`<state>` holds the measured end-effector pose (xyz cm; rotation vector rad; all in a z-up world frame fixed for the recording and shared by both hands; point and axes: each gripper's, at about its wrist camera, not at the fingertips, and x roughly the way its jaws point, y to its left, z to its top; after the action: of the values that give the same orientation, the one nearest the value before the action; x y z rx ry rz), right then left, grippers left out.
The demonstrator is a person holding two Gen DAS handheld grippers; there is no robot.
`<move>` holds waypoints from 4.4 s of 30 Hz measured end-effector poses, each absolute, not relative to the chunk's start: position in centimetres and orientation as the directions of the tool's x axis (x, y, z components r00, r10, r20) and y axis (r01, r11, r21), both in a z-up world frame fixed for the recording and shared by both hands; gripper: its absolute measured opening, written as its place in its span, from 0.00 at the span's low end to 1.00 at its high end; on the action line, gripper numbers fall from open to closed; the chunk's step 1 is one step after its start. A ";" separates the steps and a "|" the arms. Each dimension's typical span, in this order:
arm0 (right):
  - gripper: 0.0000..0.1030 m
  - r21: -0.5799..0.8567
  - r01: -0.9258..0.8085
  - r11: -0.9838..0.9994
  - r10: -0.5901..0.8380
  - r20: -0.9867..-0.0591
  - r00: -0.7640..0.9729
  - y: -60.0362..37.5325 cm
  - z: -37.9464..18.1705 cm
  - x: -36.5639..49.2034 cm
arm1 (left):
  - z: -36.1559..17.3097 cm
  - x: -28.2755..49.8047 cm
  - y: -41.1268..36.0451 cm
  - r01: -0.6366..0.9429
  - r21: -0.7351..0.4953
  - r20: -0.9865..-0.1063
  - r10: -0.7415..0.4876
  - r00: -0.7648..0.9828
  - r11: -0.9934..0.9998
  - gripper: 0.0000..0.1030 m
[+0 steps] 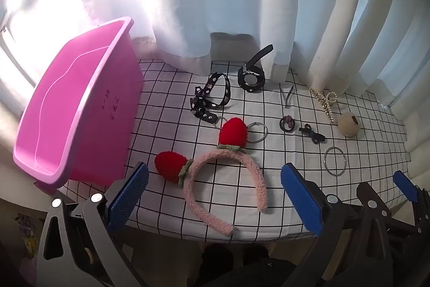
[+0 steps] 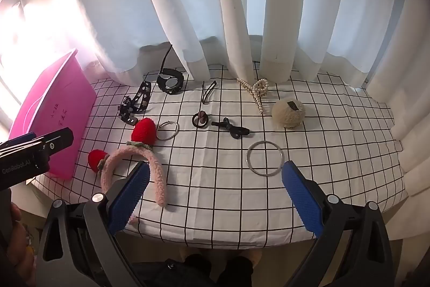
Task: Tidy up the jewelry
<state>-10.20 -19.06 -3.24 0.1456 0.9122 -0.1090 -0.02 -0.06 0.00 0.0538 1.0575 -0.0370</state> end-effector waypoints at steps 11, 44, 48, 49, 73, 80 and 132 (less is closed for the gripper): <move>0.91 0.085 0.155 0.984 -0.028 -0.790 0.612 -19.2 -3.0 -10.2 | -0.1 -0.5 0.1 0.052 0.031 -0.869 0.001 0.494 0.998 0.94; 0.91 0.090 0.159 0.983 -0.029 -0.784 0.620 -19.2 -2.7 -10.8 | -0.1 -0.6 0.2 0.054 0.033 -0.873 0.002 0.488 0.998 0.94; 0.91 0.090 0.159 0.983 -0.028 -0.784 0.620 -19.2 -2.7 -10.8 | -0.1 -0.6 0.2 0.055 0.035 -0.871 0.003 0.491 0.998 0.94; 0.91 0.090 0.159 0.983 -0.028 -0.784 0.620 -19.2 -2.7 -10.8 | -0.1 -0.6 0.2 0.054 0.035 -0.871 0.004 0.491 0.998 0.94; 0.91 0.156 0.126 0.980 0.058 -0.822 0.567 -22.6 -7.0 -11.4 | -5.1 -3.2 4.3 -0.140 -0.022 -0.910 0.038 0.413 0.990 0.94; 0.91 0.161 0.127 0.979 0.068 -0.841 0.537 -25.9 -10.0 -11.6 | -8.8 -4.5 5.8 -0.222 -0.003 -0.927 0.081 0.367 0.975 0.94; 0.92 -0.027 -0.024 0.999 -0.007 -0.801 0.598 -29.1 -21.2 -3.3 | -20.2 -1.3 4.0 -0.338 -0.007 -0.874 0.158 0.459 0.941 0.95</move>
<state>-3.30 -29.11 -21.16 -0.0362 0.9294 0.0097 -1.31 3.98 -20.21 -0.1893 1.0516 0.3074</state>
